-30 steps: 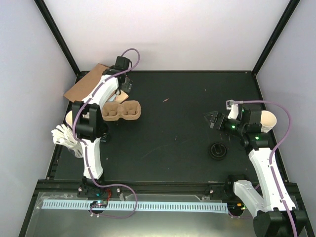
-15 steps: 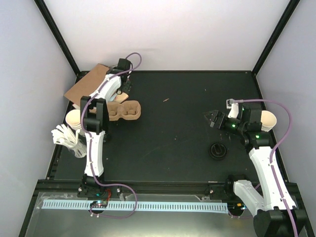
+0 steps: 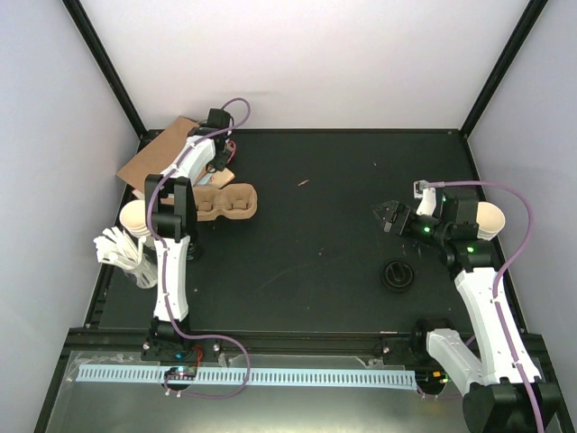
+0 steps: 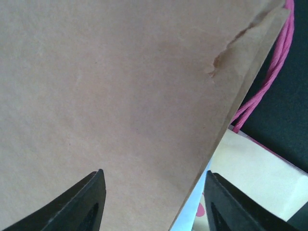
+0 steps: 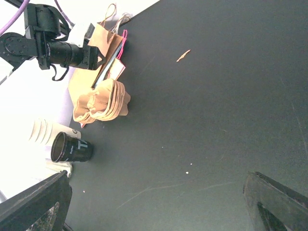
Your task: Pack the takeout coffee
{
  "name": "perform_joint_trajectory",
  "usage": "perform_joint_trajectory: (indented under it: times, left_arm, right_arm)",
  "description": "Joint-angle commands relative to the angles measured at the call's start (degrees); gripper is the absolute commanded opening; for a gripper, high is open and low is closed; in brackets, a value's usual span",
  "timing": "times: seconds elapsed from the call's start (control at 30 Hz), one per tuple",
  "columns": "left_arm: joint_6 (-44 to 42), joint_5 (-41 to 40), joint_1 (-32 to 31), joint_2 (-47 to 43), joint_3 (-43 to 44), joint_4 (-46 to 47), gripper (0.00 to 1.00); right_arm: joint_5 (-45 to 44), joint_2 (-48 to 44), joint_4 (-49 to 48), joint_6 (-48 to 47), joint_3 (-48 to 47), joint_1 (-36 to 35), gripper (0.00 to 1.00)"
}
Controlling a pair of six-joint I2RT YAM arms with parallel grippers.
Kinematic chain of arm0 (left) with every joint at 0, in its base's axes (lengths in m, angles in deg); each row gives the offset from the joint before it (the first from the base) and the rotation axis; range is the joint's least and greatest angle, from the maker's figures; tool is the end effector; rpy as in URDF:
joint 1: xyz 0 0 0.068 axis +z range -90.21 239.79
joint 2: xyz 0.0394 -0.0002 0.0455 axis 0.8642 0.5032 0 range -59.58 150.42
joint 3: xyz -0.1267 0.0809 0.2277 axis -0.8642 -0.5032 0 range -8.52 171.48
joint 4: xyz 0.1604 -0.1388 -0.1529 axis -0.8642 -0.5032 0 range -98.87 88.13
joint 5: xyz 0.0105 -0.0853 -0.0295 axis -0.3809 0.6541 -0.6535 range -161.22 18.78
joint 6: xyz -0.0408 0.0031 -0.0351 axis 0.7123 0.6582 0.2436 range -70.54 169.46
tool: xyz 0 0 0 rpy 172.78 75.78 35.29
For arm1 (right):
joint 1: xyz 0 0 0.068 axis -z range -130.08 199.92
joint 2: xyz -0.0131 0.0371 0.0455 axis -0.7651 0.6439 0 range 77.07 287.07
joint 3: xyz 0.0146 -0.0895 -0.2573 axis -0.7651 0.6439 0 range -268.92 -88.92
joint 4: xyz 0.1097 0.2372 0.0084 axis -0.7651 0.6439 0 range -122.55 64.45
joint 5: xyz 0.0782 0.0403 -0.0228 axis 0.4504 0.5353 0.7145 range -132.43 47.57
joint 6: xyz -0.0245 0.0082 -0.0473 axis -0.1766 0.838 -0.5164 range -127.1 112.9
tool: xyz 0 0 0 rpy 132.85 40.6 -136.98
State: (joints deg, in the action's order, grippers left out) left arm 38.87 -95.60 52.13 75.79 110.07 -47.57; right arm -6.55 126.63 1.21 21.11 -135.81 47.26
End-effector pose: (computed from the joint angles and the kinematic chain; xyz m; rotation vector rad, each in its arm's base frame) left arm 0.5064 -0.0532 0.1913 0.2783 2.6049 0.5812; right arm 0.1779 0.0292 0.3019 0.1364 2.2355 0.9868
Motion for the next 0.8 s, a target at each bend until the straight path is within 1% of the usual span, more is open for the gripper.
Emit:
perform_joint_trajectory:
  times: [0.0, 0.03, 0.07, 0.2, 0.23, 0.27, 0.3, 0.33, 0.53, 0.63, 0.77]
  left_arm:
    - [-1.12, -2.42, -0.16, 1.49, 2.75, 0.38, 0.51]
    - [-1.3, -2.5, -0.16, 1.56, 2.91, 0.49, 0.45]
    - [-1.42, -2.51, -0.22, 1.58, 2.96, 0.62, 0.41]
    - [-2.09, -3.19, -0.36, 2.12, 3.2, 1.38, 0.41]
    - [-2.15, -3.17, -0.36, 2.28, 3.46, 1.35, 0.46]
    - [-2.22, -2.69, -0.48, 2.65, 3.9, 1.0, 0.56]
    - [-2.24, -2.47, -0.54, 2.87, 4.27, 0.76, 0.63]
    - [-2.35, -2.2, -0.68, 2.99, 4.43, 0.67, 0.67]
    - [-3.11, 0.32, -0.93, 3.63, 4.63, 1.55, 0.73]
    - [-3.67, 1.88, -1.0, 4.05, 4.86, 1.81, 0.79]
    - [-3.91, 0.53, -0.95, 5.68, 6.31, 1.42, 0.8]
  right_arm:
    - [-0.65, 0.29, 0.08, -0.2, -1.93, -0.23, 1.0]
    - [-0.68, 0.36, 0.06, -0.11, -1.97, -0.3, 1.0]
    - [-0.64, 0.36, 0.14, -0.16, -1.97, -0.28, 1.0]
    - [-0.72, 0.36, 0.06, -0.17, -1.89, -0.32, 1.0]
    - [-0.72, 0.36, 0.07, -0.04, -1.95, -0.31, 1.0]
    - [-0.72, 0.34, 0.11, -0.08, -1.94, -0.33, 1.0]
    - [-0.68, 0.36, 0.08, 0.03, -1.89, -0.26, 1.0]
    - [-0.64, 0.32, 0.05, 0.01, -1.91, -0.29, 1.0]
    - [-0.78, 0.47, 0.15, -0.05, -2.23, -0.25, 1.0]
    - [-0.94, 0.67, 0.14, -0.15, -2.15, -0.32, 1.0]
    - [-1.03, 0.94, 0.17, -0.03, -2.24, -0.21, 1.0]
